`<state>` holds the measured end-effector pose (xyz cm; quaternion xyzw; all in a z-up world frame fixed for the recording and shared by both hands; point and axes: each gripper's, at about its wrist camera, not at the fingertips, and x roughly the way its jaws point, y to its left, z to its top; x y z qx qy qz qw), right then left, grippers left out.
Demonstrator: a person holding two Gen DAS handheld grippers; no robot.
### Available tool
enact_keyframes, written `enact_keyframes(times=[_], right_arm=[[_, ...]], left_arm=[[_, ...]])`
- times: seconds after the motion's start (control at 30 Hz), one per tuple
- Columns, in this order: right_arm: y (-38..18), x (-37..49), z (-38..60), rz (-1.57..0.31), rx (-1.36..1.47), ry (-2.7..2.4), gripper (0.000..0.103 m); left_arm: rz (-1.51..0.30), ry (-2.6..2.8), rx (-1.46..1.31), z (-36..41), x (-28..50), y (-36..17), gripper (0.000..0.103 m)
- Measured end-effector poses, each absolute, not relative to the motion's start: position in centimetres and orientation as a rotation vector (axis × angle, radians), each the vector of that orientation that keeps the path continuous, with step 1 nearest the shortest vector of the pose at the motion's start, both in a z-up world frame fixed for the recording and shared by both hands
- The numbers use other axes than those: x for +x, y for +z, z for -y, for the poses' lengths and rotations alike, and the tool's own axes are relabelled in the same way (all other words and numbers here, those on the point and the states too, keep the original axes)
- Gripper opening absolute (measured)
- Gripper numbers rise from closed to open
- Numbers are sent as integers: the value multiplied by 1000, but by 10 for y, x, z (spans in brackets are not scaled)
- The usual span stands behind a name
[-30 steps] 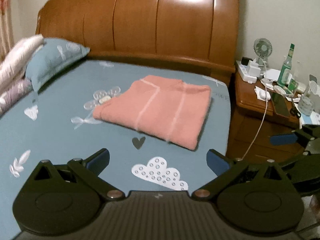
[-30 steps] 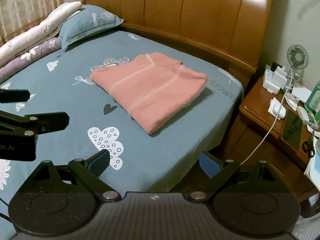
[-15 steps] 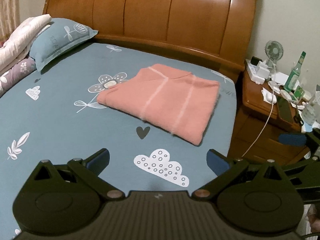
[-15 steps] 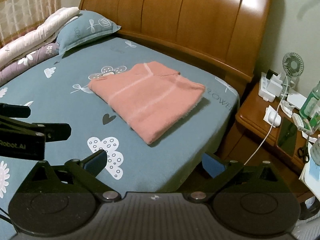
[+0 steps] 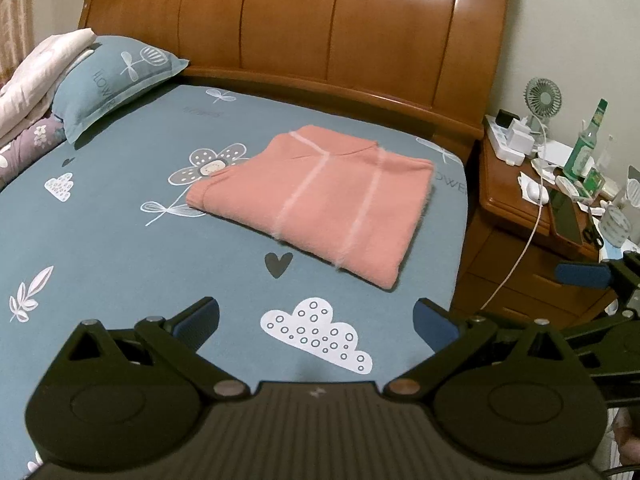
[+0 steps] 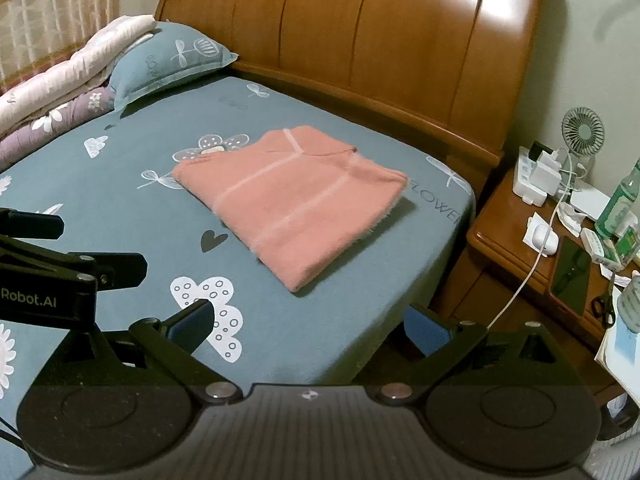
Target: Fold clothes
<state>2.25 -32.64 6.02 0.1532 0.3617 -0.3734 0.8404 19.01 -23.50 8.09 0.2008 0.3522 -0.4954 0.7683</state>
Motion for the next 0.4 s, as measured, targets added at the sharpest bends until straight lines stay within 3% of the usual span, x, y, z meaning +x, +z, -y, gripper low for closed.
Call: enact_keyframes(times=[0.4], right_arm=[[57, 25, 329, -769, 325, -792, 103]], left_arm=[[-769, -1067, 432, 237, 194, 78, 102]])
